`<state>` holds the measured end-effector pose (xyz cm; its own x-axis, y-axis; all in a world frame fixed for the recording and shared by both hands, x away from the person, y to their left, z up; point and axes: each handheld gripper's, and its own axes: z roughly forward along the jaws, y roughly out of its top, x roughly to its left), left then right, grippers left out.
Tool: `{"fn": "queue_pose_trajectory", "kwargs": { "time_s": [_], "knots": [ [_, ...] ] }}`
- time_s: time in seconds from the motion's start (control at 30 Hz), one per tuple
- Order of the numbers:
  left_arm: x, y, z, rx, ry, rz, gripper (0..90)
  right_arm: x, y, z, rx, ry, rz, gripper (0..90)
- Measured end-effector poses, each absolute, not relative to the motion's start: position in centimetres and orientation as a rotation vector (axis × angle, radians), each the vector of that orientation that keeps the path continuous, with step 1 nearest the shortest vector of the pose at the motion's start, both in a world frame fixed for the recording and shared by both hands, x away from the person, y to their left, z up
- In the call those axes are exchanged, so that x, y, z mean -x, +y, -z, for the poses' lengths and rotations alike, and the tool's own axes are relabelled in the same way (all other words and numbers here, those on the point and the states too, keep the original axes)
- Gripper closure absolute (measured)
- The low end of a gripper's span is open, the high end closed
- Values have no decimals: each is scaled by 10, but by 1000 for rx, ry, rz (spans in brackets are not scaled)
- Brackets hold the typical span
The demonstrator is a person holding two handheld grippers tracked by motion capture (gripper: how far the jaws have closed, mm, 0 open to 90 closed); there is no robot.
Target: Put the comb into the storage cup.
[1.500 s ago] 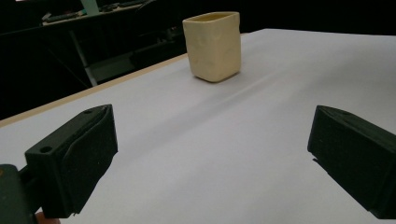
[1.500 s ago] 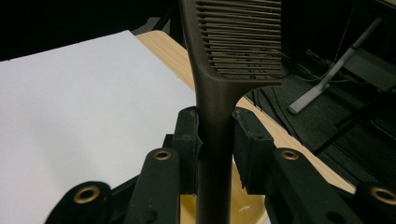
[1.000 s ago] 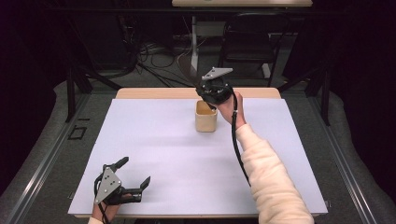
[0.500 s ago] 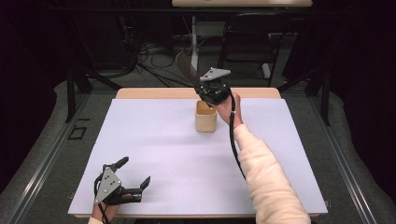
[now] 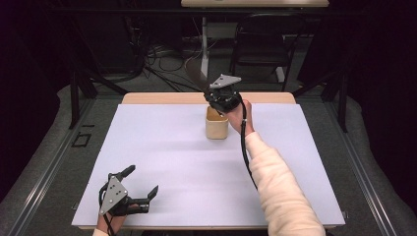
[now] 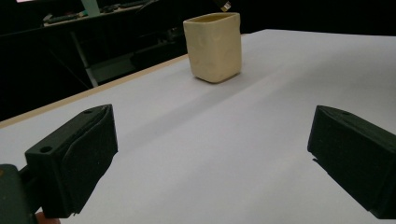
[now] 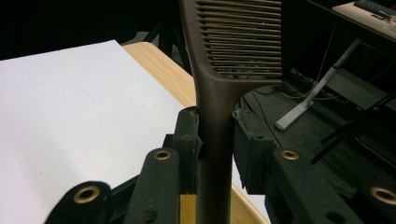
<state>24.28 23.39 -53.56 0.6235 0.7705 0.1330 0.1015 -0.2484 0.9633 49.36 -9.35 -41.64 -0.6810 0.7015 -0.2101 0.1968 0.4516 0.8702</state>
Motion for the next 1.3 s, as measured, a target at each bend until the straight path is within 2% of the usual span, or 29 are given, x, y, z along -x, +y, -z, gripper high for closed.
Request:
{"fn": "queue_pose_trajectory", "kwargs": {
  "time_s": [1.3],
  "knots": [
    [-243, 234, 536, -1732, 717, -749, 15, -497, -94, 438, -753, 2201, -1169, 722]
  ]
}}
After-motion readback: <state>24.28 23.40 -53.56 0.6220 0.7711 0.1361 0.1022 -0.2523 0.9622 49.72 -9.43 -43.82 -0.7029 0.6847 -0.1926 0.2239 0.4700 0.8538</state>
